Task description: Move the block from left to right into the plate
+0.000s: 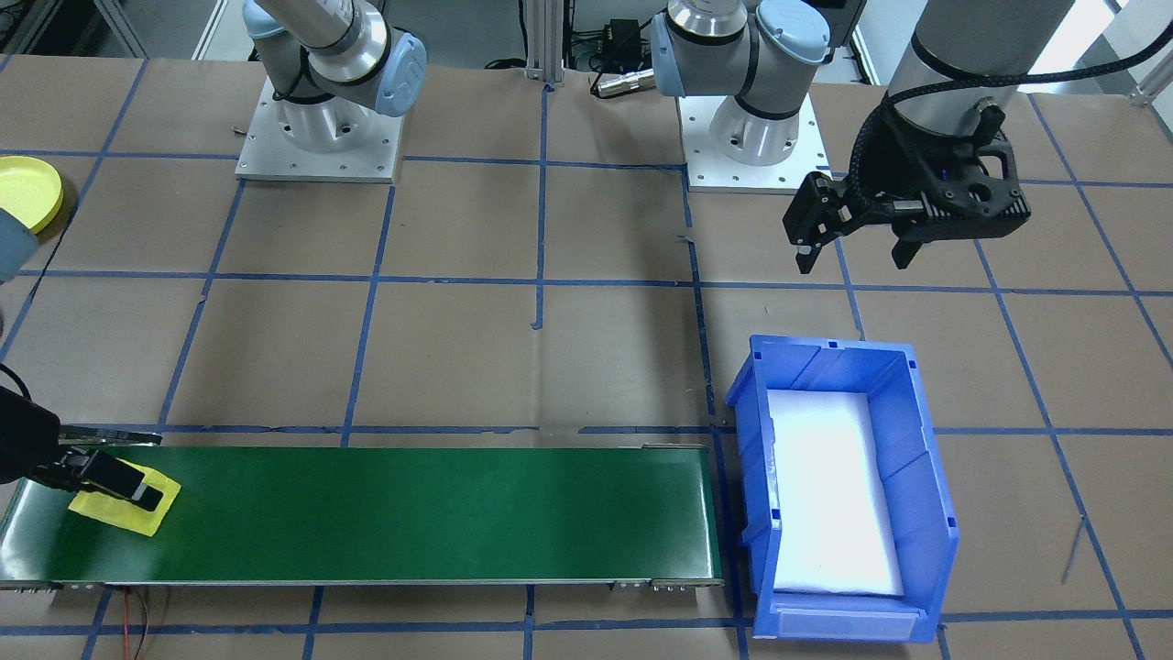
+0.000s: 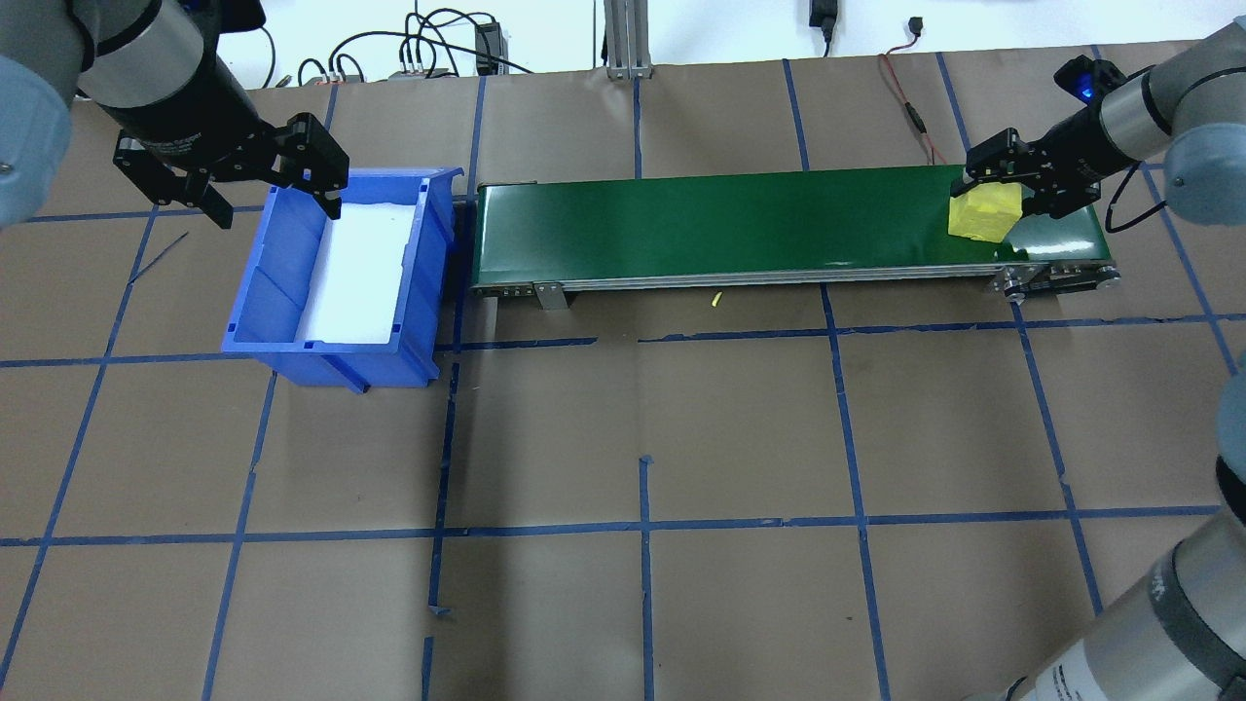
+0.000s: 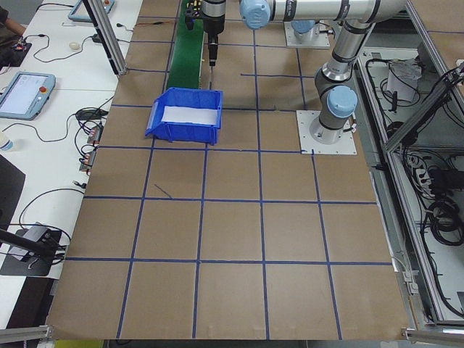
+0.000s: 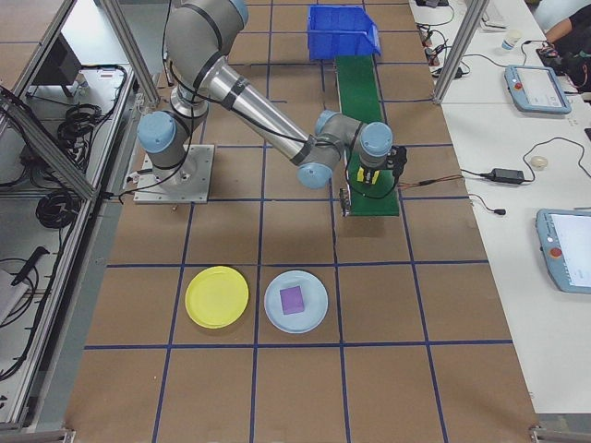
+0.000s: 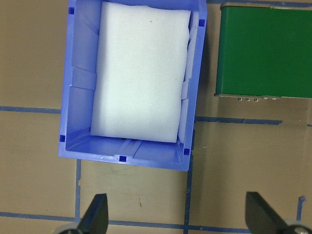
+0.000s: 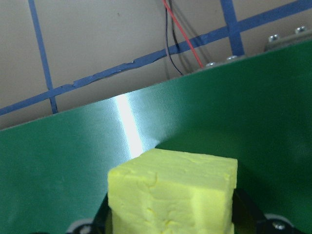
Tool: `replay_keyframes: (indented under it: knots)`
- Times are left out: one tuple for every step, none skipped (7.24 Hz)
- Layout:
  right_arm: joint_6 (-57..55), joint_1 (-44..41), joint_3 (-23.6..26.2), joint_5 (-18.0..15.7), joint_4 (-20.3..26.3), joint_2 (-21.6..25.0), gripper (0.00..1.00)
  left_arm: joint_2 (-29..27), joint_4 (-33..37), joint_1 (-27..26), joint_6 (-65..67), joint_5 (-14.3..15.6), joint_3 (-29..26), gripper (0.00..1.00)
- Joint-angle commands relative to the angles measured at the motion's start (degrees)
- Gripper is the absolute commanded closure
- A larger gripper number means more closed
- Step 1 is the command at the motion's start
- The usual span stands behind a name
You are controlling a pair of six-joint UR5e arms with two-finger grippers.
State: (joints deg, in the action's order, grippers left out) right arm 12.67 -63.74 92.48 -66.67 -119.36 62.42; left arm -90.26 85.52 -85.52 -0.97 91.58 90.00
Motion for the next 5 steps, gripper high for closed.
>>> replay_keyframes:
  knots:
    - [5.7,1.2,0.1,-9.4,1.1,3.6,0.58,0.0,0.0,0.0,0.0,0.0,0.0,0.0]
    - [13.0,4.1,0.4,-16.4,6.9,7.2,0.59,0.0,0.0,0.0,0.0,0.0,0.0,0.0]
    - [20.1,10.5,0.8,-17.8,14.5,9.5,0.59,0.0,0.0,0.0,0.0,0.0,0.0,0.0]
    - [25.2,18.2,2.6,-18.2,17.5,10.7,0.59,0.0,0.0,0.0,0.0,0.0,0.1,0.0]
    - [34.9,25.8,5.8,-18.4,17.2,10.8,0.59,0.0,0.0,0.0,0.0,0.0,0.0,0.0]
